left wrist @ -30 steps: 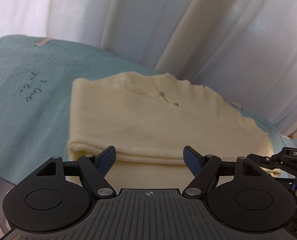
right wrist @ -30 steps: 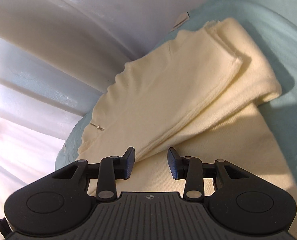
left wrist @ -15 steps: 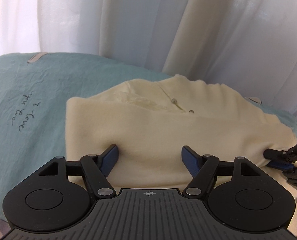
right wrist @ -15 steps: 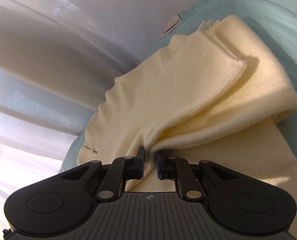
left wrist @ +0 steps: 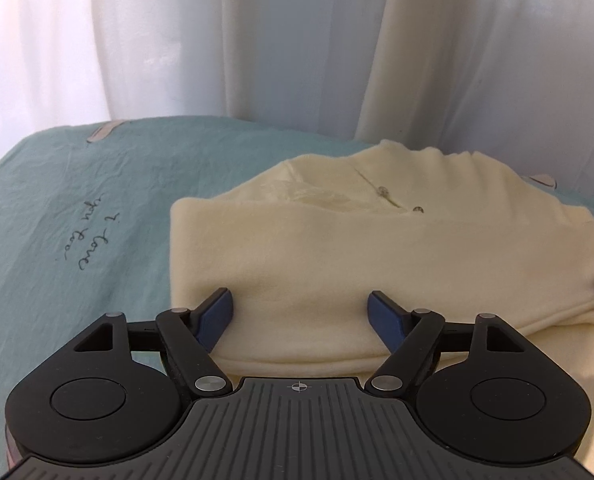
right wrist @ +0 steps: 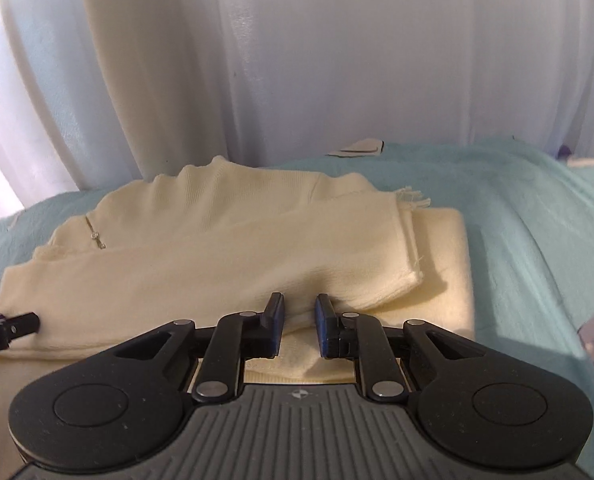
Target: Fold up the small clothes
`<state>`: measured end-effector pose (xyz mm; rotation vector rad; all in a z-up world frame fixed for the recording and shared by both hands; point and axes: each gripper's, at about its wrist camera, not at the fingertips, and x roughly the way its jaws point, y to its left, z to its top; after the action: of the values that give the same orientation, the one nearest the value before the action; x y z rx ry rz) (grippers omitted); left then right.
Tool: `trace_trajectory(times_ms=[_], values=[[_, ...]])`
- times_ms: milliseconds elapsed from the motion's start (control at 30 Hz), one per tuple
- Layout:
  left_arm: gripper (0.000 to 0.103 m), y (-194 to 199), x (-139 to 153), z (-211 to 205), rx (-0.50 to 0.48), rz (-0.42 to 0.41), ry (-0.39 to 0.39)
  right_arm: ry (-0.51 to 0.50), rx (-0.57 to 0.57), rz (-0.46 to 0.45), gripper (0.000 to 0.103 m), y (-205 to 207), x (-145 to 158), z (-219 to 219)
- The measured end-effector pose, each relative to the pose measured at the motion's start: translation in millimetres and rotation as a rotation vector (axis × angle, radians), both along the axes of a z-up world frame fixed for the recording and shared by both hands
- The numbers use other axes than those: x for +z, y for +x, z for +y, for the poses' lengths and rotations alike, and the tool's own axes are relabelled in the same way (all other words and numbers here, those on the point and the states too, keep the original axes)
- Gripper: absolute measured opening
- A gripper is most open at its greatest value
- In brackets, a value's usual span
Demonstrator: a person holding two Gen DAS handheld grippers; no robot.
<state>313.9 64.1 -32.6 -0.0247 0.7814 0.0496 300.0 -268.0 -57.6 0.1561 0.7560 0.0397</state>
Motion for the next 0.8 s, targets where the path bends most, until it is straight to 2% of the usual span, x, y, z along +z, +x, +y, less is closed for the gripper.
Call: trace_trajectory(times_ms=[67, 100, 133, 167, 233, 400, 533, 667, 800], values=[[0.092, 2, -2, 3, 0.015, 0.013, 0.009, -0.045, 0.012, -0.001, 0.014, 2, 1, 6], [0.092, 2, -2, 6, 0.021, 0.021, 0.004, -0.057, 0.015, -0.002, 0.015, 1, 2, 7], [0.090, -1, 0, 9, 0.033, 0.031, 0.008, -0.063, 0.012, 0.003, 0.015, -1, 3, 8], [0.082, -6, 4, 11, 0.041, 0.035, 0.019, -0.058, 0.004, 0.019, 0.015, -5, 6, 9], [0.079, -23, 15, 16, 0.051, 0.036, 0.035, -0.005, 0.011, 0.051, 0.017, -20, 10, 6], [0.085, -103, 53, 46, 0.024, -0.001, -0.116, 0.213, 0.178, 0.135, 0.025, -110, 8, -6], [0.088, -172, 75, 67, 0.057, -0.010, -0.128, 0.222, 0.225, 0.206, 0.025, -183, 7, -20], [0.088, -215, 72, 78, 0.062, 0.079, -0.096, 0.228, 0.185, 0.264, 0.025, -233, 11, -44], [0.082, -236, 52, 81, 0.050, 0.220, -0.184, 0.247, 0.117, 0.307, 0.026, -251, 14, -59]])
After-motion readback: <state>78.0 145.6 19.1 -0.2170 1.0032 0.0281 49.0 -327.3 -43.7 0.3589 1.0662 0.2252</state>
